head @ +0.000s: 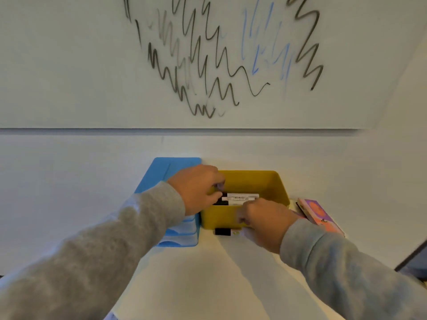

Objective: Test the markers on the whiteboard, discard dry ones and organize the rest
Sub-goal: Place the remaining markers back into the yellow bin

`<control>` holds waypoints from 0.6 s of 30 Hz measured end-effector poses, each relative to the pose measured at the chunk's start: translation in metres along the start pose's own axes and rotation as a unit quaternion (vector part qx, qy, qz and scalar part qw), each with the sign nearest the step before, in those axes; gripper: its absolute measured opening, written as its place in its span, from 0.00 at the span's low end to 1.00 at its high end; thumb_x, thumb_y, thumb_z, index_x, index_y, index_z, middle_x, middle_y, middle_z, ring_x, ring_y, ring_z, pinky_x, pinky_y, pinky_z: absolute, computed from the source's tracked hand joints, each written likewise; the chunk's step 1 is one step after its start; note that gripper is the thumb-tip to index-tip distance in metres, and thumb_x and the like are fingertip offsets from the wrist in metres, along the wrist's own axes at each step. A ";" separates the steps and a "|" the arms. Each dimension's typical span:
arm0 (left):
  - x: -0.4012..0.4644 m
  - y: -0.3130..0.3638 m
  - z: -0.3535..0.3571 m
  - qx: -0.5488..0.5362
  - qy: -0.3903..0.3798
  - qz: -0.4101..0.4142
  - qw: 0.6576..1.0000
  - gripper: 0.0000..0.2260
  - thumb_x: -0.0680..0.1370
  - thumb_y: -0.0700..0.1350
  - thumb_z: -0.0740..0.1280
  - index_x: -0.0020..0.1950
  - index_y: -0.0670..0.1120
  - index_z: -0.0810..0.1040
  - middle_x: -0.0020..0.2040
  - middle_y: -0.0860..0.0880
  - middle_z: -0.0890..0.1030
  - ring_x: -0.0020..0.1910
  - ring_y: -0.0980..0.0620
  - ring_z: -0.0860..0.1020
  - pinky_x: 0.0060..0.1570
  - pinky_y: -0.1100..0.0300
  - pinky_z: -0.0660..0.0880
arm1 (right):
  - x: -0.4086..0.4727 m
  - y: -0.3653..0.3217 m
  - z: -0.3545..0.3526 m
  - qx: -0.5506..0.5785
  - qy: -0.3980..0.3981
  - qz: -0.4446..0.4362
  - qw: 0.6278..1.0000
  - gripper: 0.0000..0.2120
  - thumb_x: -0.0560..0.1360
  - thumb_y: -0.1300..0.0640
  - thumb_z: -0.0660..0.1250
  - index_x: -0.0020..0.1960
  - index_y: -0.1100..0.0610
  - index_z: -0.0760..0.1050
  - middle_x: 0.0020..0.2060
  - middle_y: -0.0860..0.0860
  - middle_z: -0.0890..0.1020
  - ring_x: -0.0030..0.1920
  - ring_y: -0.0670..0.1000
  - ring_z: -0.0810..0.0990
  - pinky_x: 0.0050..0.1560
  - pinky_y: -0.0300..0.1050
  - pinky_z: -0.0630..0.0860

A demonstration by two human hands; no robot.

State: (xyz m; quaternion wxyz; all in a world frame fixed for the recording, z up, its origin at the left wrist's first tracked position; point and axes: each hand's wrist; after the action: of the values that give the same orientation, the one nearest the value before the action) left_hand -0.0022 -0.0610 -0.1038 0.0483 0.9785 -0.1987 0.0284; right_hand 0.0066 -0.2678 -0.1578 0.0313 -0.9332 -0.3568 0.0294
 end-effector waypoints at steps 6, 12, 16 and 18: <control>0.005 -0.007 0.014 -0.046 0.064 -0.026 0.997 0.07 0.81 0.49 0.63 0.54 0.51 0.79 0.52 0.53 0.77 0.51 0.51 0.75 0.51 0.52 0.75 | -0.006 -0.019 0.041 -0.115 -0.016 0.020 0.993 0.13 0.82 0.56 0.61 0.66 0.52 0.72 0.61 0.53 0.75 0.54 0.59 0.81 0.37 0.45 0.68; 0.007 -0.008 0.021 -0.071 0.100 -0.032 0.992 0.08 0.82 0.50 0.61 0.51 0.50 0.79 0.48 0.55 0.77 0.46 0.53 0.75 0.49 0.52 0.77 | -0.009 -0.017 0.047 -0.125 -0.047 0.012 0.991 0.12 0.83 0.57 0.59 0.65 0.53 0.73 0.59 0.53 0.77 0.53 0.58 0.81 0.42 0.47 0.72; 0.006 -0.010 0.025 -0.078 0.143 -0.030 0.986 0.08 0.81 0.49 0.61 0.50 0.49 0.79 0.48 0.53 0.77 0.47 0.52 0.75 0.49 0.52 0.76 | -0.012 -0.010 0.016 -0.045 -0.066 -0.013 0.997 0.09 0.82 0.54 0.60 0.59 0.49 0.75 0.56 0.50 0.79 0.54 0.56 0.80 0.46 0.48 0.77; 0.007 -0.012 0.026 -0.081 0.163 -0.037 0.983 0.08 0.81 0.48 0.61 0.49 0.48 0.79 0.48 0.53 0.78 0.48 0.51 0.74 0.51 0.52 0.74 | -0.013 -0.005 -0.008 -0.003 -0.036 -0.013 0.999 0.05 0.80 0.52 0.62 0.54 0.47 0.75 0.53 0.47 0.79 0.53 0.53 0.79 0.49 0.48 0.77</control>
State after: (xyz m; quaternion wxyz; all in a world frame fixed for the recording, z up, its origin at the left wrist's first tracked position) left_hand 0.0098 -0.0549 -0.1299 0.1596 0.9604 -0.1534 0.1691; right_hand -0.0057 -0.2733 -0.1487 0.0158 -0.9268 -0.3702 0.0614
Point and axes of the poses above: each hand's wrist, its own x-axis towards the middle knuckle, its own z-axis out of the palm, y = z × x
